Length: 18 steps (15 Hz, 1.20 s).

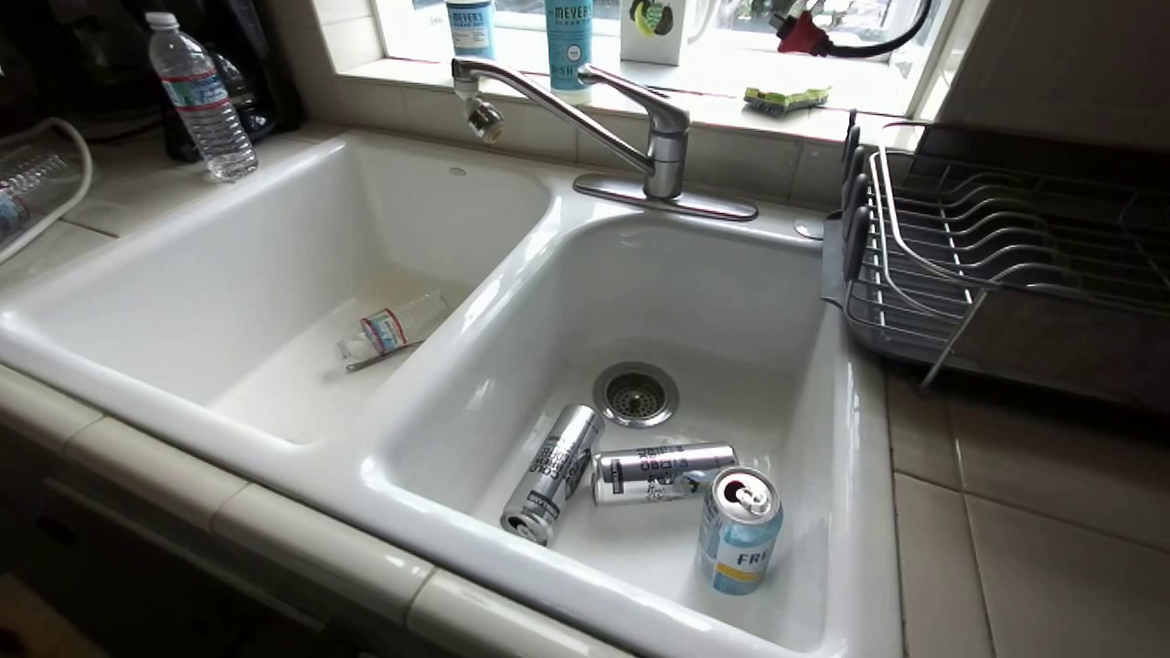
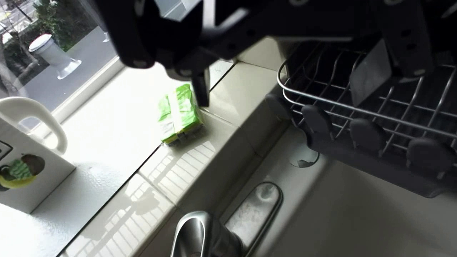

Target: Remove the sponge from the window sill

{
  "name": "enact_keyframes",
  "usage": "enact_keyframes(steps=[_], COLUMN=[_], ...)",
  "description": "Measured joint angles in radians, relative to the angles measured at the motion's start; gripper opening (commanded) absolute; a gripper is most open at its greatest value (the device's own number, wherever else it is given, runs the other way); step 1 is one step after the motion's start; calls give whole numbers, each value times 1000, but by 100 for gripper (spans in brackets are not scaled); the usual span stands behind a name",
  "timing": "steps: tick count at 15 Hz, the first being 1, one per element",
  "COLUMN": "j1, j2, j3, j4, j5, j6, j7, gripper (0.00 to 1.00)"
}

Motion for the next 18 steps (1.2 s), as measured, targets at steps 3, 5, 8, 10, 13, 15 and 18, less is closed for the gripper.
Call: enact_keyframes(steps=[3,5,8,10,13,15,18], j1=[-2,-2,-2,-2,-2,-2,-2], j2=[30,30,30,30,30,30,30], j3=[-2,-2,-2,-2,-2,-2,-3], j4=[33,41,43,43,43,43,43], j5=[0,0,0,0,0,0,0], j6=[-1,-3,-3,-3,-3,-3,-3], j7=[5,8,10,11,11,12,12], gripper=[100,100,100,100,100,100,100])
